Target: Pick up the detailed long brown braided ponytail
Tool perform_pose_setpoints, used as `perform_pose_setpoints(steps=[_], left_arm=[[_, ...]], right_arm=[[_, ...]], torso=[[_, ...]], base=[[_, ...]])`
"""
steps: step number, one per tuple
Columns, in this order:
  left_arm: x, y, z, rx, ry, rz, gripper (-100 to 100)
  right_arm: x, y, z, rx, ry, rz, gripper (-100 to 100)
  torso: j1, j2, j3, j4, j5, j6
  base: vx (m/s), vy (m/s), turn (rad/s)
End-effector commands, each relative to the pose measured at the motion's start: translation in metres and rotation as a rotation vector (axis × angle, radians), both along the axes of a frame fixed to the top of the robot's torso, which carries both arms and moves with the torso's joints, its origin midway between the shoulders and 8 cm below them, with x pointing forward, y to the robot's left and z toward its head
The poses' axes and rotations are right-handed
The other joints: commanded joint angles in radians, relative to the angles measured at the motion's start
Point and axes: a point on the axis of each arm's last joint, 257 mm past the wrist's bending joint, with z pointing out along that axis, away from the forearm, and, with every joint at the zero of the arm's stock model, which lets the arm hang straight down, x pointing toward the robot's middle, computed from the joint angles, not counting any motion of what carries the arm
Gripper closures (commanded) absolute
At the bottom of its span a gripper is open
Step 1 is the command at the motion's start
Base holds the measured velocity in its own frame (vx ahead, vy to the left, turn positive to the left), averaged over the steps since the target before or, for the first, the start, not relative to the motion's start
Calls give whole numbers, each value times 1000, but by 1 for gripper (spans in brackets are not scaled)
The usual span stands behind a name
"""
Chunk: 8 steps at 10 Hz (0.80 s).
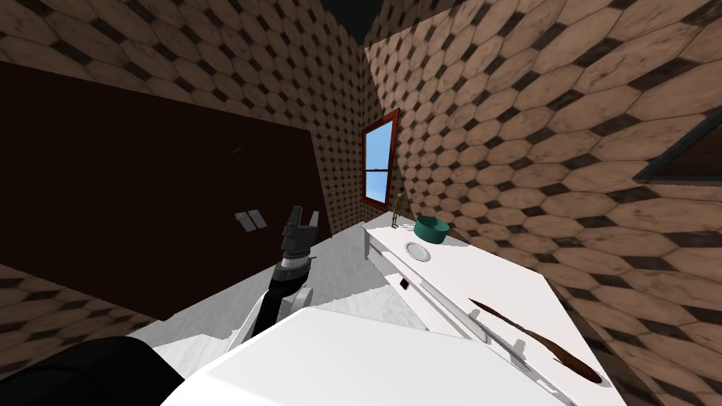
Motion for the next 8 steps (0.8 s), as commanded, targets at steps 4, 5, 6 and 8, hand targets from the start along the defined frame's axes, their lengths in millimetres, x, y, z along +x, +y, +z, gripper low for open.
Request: perform_pose_setpoints(steps=[4,5,6,8], left_arm=[[0,0,0,0,0,0,0],[0,0,0,0,0,0,0],[0,0,0,0,0,0,0],[0,0,0,0,0,0,0]], right_arm=[[-72,-48,-7,-196,258,107,-100],[-90,-58,-7,-240,323,140,-100],[-106,-67,-7,-277,382,170,-100],[-136,-80,-7,-339,493,237,-100]], torso=[[-2,-2,-1,-1,0,1],[-1,-2,-1,0,0,0],[-2,-3,-2,-1,0,0],[-5,-5,-3,-1,-1,0]], base=[[58,-69,269],[82,-76,298],[86,-100,311],[89,-125,334]])
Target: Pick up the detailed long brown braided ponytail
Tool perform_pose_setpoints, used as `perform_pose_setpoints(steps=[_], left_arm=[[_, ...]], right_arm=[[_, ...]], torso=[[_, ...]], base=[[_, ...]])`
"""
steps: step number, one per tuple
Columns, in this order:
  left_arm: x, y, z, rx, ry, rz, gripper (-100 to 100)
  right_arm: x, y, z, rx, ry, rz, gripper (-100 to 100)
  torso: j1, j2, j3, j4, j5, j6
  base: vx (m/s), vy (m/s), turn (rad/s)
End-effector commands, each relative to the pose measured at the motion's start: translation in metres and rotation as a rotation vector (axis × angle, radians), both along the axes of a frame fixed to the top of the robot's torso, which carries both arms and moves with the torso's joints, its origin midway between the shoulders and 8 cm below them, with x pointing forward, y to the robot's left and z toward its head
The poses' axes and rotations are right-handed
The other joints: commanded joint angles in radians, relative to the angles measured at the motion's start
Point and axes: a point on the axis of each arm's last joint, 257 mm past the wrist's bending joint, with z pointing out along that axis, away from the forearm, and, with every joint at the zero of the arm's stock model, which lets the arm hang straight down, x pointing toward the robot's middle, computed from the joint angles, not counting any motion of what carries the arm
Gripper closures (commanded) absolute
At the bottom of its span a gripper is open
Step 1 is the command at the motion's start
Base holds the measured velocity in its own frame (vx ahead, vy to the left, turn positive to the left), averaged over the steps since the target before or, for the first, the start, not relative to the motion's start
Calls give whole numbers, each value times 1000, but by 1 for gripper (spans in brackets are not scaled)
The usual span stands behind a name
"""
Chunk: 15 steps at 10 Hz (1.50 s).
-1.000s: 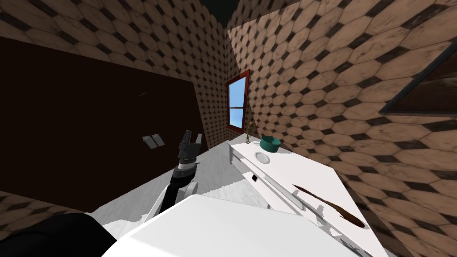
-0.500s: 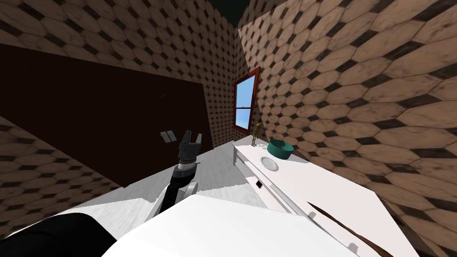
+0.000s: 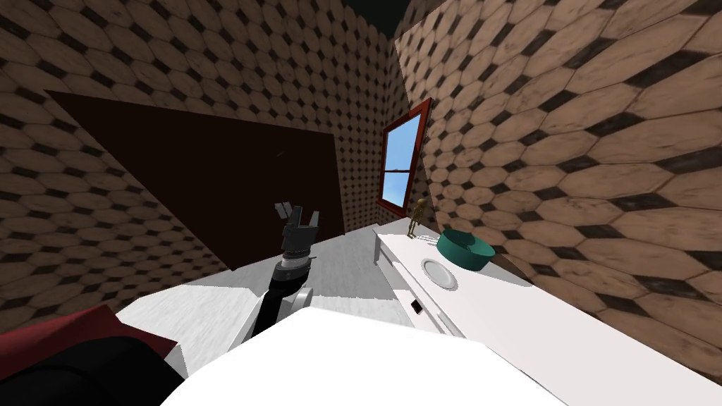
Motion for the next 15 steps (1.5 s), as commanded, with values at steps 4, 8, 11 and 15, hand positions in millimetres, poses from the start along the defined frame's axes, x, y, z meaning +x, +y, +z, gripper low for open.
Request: perform_pose_setpoints(steps=[4,8,11,15], left_arm=[[0,0,0,0,0,0,0],[0,0,0,0,0,0,0],[0,0,0,0,0,0,0],[0,0,0,0,0,0,0]], right_arm=[[-62,-4,-7,-61,232,141,-100],[-73,13,-17,-36,263,168,0],[-66,15,-32,-38,253,146,-100],[-67,16,-30,-37,255,150,100]], torso=[[2,-1,-1,0,0,0],[6,2,1,0,1,1],[7,8,4,2,1,1],[11,5,3,1,3,1]], base=[[101,-121,244],[52,-73,87],[-48,-48,71],[-5,-8,5]])
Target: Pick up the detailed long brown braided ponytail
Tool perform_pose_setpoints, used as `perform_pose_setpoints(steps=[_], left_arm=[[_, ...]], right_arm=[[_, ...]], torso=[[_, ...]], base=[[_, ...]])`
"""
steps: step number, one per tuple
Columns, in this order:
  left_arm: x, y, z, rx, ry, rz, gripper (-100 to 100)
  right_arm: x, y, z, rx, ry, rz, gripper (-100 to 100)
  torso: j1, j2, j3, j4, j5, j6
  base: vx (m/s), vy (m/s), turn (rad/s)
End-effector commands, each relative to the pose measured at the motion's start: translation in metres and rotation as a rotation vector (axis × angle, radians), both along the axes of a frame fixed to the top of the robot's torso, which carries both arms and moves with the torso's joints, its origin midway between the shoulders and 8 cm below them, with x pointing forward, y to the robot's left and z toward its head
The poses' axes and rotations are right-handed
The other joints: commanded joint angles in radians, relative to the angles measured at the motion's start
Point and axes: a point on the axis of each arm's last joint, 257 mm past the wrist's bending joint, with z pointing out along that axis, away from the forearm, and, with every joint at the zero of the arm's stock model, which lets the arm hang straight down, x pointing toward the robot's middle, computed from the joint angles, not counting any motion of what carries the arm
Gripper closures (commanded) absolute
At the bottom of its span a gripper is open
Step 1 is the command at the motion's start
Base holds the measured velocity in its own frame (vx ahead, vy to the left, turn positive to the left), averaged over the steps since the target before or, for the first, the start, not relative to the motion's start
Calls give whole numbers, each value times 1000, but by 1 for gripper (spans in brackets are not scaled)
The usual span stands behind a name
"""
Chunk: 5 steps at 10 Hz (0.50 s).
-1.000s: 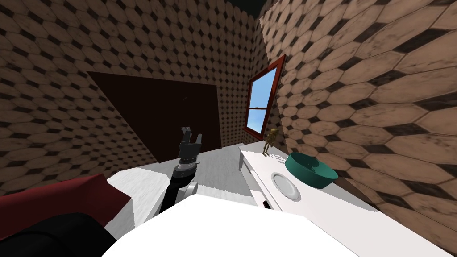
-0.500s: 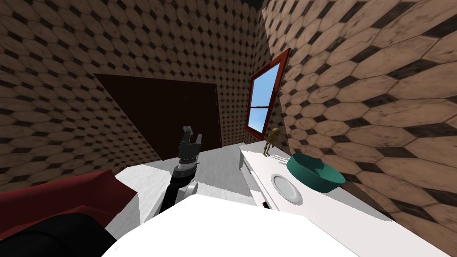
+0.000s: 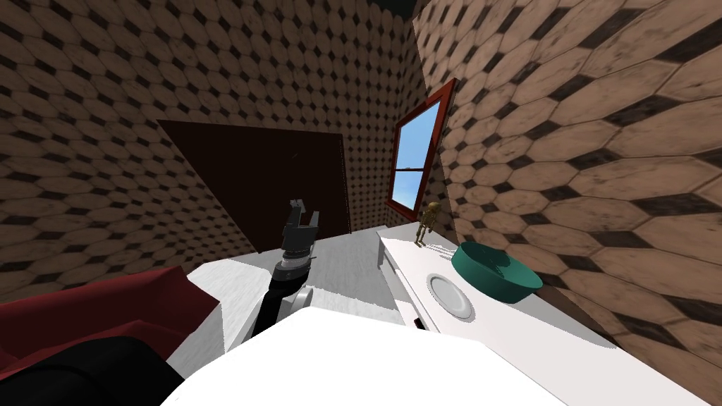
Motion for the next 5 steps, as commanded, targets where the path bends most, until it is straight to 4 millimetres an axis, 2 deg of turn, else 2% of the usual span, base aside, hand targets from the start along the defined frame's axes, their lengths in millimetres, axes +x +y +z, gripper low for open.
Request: perform_pose_setpoints(steps=[1,2,3,4,5], left_arm=[[0,0,0,0,0,0,0],[0,0,0,0,0,0,0],[0,0,0,0,0,0,0],[0,0,0,0,0,0,0],[0,0,0,0,0,0,0]], right_arm=[[0,0,0,0,0,0,100],[0,0,0,0,0,0,100],[0,0,0,0,0,0,0],[-4,-1,7,3,6,10,100],[-5,-1,11,4,8,15,100]], torso=[[0,0,0,0,0,0],[0,0,0,0,0,0],[0,0,0,0,0,0],[0,0,0,0,0,0],[3,-1,-1,-1,1,1]], base=[[0,0,0],[0,0,0],[0,0,0],[39,44,-102],[69,66,-105]])
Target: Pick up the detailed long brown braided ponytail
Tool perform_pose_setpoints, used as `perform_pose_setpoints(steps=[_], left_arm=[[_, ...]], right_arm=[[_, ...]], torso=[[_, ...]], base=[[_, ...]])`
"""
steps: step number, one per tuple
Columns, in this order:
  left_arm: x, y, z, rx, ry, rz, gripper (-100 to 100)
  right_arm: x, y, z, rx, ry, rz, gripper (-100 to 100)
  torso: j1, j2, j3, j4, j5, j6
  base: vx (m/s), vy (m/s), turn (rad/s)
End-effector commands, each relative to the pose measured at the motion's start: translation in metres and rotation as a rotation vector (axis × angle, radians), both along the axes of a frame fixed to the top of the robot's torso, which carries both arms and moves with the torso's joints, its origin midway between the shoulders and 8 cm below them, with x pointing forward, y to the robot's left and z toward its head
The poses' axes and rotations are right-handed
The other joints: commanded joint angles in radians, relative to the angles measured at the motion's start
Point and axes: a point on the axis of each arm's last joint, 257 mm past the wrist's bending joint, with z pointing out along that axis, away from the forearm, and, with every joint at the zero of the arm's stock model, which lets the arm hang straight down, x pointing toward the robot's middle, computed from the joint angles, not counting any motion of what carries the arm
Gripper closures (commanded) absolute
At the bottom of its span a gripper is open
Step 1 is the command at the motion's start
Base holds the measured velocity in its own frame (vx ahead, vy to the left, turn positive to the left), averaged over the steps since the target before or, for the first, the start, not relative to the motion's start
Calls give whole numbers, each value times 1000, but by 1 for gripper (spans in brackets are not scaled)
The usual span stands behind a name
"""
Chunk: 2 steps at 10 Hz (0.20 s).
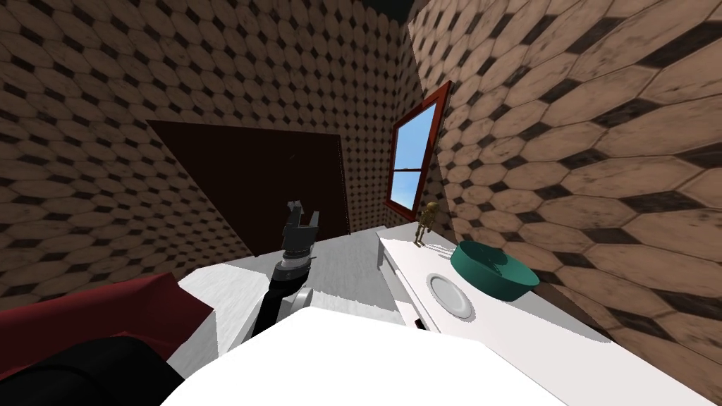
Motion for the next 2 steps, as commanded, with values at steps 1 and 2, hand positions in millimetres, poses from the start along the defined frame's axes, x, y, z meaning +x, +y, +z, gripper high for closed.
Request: perform_pose_setpoints(steps=[1,2], left_arm=[[0,0,0,0,0,0,0],[0,0,0,0,0,0,0]], right_arm=[[0,0,0,0,0,0,100],[-1,0,0,1,1,0,0]], torso=[[0,0,0,0,0,0],[-2,1,0,0,0,-1]], base=[[29,30,-24],[4,7,2]])
